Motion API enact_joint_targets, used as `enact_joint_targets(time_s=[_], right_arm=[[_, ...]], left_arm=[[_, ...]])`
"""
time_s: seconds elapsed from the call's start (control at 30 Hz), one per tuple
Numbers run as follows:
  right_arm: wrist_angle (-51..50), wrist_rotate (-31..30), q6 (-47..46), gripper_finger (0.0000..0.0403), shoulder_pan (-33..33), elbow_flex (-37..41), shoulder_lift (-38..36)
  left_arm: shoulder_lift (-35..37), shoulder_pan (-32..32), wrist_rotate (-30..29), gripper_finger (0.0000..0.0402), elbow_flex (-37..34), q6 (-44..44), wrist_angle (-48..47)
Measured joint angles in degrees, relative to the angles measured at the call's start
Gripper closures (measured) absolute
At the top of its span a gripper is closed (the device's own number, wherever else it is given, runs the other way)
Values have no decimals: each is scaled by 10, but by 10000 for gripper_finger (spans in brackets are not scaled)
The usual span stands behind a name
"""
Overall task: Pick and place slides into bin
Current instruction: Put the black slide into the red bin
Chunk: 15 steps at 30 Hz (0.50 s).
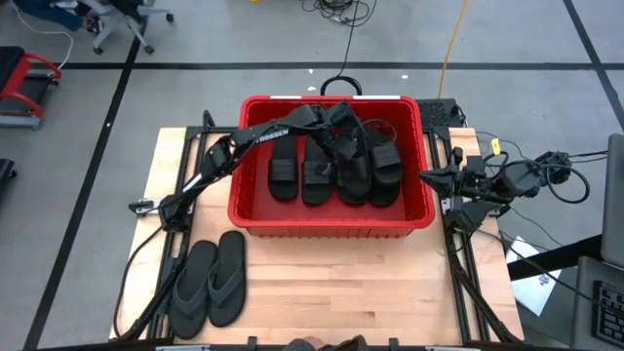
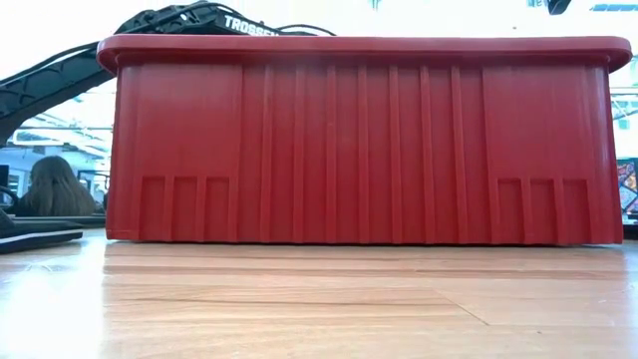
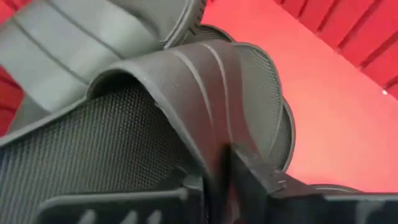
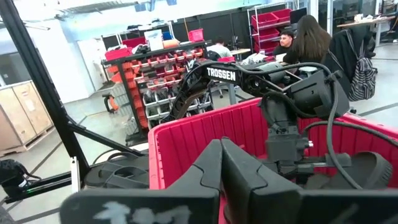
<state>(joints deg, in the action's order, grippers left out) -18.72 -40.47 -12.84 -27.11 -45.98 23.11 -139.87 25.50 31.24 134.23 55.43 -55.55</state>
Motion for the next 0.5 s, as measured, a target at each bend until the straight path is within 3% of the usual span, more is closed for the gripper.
enact_joint_targets(time_s=[0.3,0.5], right_arm=[[-8,0,0,403,0,0,0],[-16,0,2,403,0,0,0]], left_arm=[[11,-1,-18,238,0,-57,-1],[28,-5,-40,197,-1,-65,-5]])
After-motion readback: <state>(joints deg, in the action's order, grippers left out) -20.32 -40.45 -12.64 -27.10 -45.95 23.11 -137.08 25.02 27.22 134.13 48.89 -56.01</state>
